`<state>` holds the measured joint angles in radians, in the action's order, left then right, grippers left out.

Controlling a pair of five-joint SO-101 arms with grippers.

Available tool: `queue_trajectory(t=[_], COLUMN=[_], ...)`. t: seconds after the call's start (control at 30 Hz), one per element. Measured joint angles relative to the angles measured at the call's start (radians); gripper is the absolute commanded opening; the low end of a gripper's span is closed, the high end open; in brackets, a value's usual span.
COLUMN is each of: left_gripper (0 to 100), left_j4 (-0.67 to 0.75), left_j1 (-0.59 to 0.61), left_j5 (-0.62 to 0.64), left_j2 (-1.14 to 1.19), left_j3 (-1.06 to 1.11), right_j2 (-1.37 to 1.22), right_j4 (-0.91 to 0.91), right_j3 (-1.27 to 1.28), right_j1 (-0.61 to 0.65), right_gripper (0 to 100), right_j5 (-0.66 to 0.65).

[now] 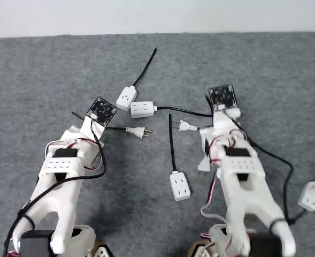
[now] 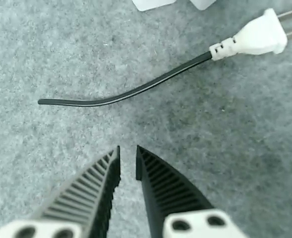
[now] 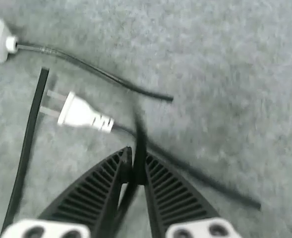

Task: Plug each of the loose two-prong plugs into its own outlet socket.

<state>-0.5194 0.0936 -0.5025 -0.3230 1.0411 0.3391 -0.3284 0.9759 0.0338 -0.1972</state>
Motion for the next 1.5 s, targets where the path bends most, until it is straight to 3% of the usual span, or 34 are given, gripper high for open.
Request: queue_trajectory(t=[0.23, 0.4, 0.57, 0.93, 1.2, 1.5], left_gripper=[5, 5, 5, 5, 5, 5], left_j4=[0.000, 0.000, 0.000, 0.000, 0.000, 0.000], left_j1=[0.000, 0.000, 0.000, 0.000, 0.000, 0.000], left_j5=[0.000, 0.000, 0.000, -0.002, -0.020, -0.020], left_j2=[0.000, 0.000, 0.000, 0.000, 0.000, 0.000], left_j3=[0.000, 0.000, 0.000, 0.000, 0.000, 0.000], right_j2=[-0.153, -0.150, -0.098, -0.077, -0.129, -0.130], right_j4=[0.052, -0.017, -0.115, -0.408, -0.442, -0.489], right_j3=[-0.121, -0.158, -0.161, -0.161, -0.173, -0.173], right_j1=[0.014, 0.023, 0.025, 0.123, 0.164, 0.104], right_gripper=[25.6, 18.1, 0.0, 4.3, 0.9, 0.8], right_j5=[0.003, 0.003, 0.081, 0.373, 0.391, 0.385])
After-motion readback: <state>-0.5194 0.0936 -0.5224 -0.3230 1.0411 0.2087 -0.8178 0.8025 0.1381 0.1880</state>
